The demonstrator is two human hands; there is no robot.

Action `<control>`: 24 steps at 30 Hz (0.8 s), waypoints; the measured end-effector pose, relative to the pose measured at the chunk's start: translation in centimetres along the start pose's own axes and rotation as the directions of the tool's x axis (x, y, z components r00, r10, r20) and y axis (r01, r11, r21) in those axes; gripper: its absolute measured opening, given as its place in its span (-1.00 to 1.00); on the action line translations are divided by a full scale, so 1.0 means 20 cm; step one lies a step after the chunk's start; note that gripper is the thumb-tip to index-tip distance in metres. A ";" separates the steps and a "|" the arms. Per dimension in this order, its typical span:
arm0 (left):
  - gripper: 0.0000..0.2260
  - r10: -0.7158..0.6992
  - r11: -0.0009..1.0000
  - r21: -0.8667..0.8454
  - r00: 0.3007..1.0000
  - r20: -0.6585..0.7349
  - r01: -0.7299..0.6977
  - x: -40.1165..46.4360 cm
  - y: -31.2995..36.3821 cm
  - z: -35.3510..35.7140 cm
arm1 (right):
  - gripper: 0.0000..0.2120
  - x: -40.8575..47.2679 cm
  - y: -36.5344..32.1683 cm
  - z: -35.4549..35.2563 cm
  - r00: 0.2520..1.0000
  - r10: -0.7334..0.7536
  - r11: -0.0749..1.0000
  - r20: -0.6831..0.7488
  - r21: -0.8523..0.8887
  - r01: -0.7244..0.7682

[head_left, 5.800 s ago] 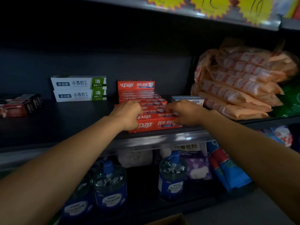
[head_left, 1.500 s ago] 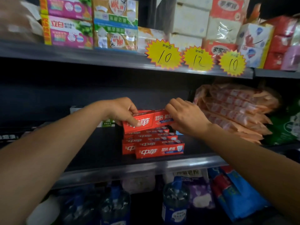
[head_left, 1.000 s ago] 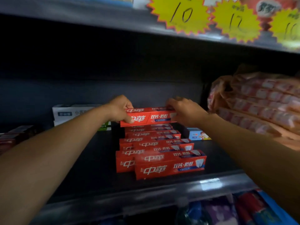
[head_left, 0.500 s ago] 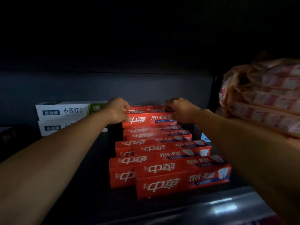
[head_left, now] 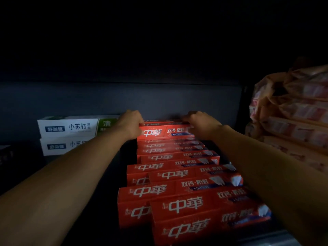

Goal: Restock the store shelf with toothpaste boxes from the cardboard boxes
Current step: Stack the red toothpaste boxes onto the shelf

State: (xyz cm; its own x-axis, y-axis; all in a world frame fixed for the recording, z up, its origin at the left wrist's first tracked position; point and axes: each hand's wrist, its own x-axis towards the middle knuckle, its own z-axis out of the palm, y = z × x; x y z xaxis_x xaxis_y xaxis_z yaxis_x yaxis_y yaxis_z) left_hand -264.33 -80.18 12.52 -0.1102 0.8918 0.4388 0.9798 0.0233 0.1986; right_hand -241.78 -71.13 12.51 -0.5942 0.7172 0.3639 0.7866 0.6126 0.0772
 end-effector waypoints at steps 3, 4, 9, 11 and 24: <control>-0.81 -0.003 1.000 0.002 1.000 0.020 0.003 0.02 0.01 0.00 | -0.71 0.01 0.02 0.01 1.000 0.011 1.000 0.028 0.017 -0.012; -0.79 -0.001 1.000 0.001 1.000 0.023 0.001 0.02 0.01 0.00 | -0.74 0.02 0.02 0.01 0.999 0.011 1.000 0.031 0.026 -0.012; -0.80 -0.018 1.000 0.016 0.999 0.043 0.018 0.04 0.03 0.00 | -0.72 0.03 0.01 -0.01 0.998 0.020 0.999 0.058 0.047 -0.023; -0.82 -0.033 0.999 0.027 0.999 0.042 0.031 0.04 0.03 0.01 | -0.71 0.04 0.00 -0.01 0.998 0.021 0.999 0.065 0.025 -0.023; -0.68 -0.033 0.999 0.021 0.995 0.094 0.031 -0.03 0.10 -0.17 | -0.63 -0.04 -0.10 -0.16 0.997 -0.020 0.998 0.073 -0.057 0.024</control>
State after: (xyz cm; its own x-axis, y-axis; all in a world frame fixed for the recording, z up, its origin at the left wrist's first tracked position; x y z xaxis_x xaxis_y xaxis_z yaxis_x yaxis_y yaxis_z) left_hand -262.95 -82.28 15.59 -0.1261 0.9291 0.3476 0.9792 0.0605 0.1935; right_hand -242.33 -73.85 15.03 -0.6201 0.7275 0.2937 0.7806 0.6096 0.1382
